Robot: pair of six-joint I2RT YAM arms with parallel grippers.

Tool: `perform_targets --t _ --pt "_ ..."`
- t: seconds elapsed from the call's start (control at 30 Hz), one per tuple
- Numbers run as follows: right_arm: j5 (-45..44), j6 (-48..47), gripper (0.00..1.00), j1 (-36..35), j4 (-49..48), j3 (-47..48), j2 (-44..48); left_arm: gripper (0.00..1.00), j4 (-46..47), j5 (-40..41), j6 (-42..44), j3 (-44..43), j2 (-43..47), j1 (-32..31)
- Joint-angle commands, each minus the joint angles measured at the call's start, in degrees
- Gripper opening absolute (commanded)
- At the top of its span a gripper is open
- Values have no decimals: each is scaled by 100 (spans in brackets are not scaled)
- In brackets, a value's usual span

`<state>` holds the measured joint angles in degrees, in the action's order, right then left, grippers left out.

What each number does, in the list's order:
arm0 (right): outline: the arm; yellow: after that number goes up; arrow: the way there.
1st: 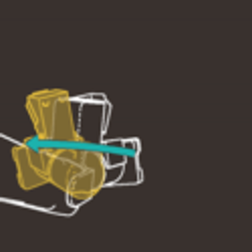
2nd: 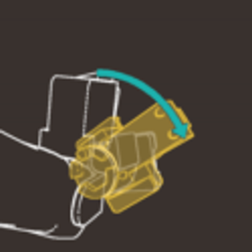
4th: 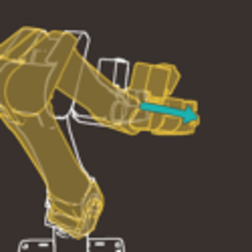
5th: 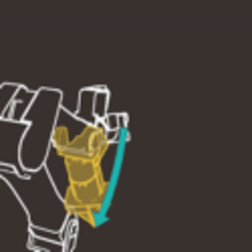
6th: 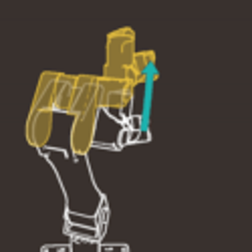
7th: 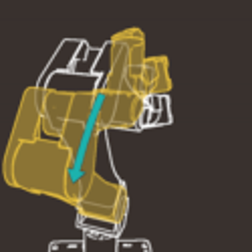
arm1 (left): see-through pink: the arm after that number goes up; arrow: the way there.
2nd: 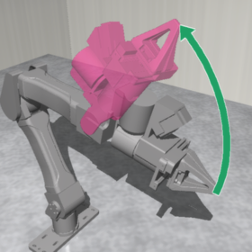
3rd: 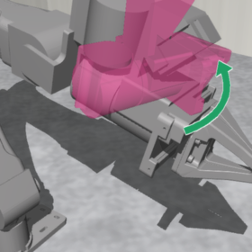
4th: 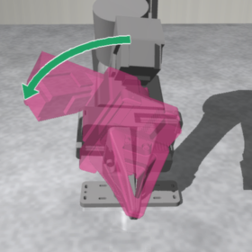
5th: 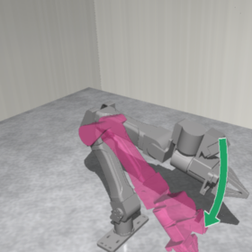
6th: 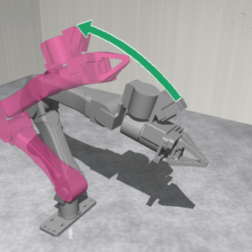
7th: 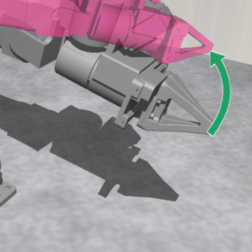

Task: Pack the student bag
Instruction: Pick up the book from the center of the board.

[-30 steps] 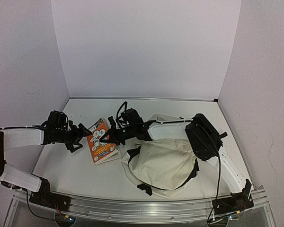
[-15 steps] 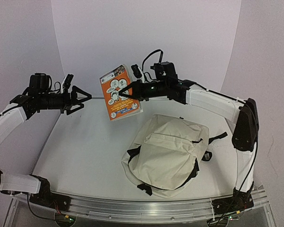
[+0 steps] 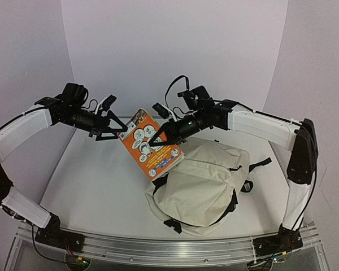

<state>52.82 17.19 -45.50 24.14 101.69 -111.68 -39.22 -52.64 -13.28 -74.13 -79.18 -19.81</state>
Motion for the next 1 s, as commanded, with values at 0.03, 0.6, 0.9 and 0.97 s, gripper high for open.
perform_targets --t 0.03,0.6,0.9,0.97 --pt "953 -587 0 -53 133 -5 534 100 -718 -592 659 -703 -499 -619" --pt "1509 -743 0 -123 266 -125 676 100 -1116 259 1069 -598 -681 -638" --pt "1586 -759 0 -222 305 -111 384 89 -372 -1069 647 -347 -427 -638" --pt "1515 -740 0 -239 338 -89 314 81 -303 -1213 620 -286 -391 -638"
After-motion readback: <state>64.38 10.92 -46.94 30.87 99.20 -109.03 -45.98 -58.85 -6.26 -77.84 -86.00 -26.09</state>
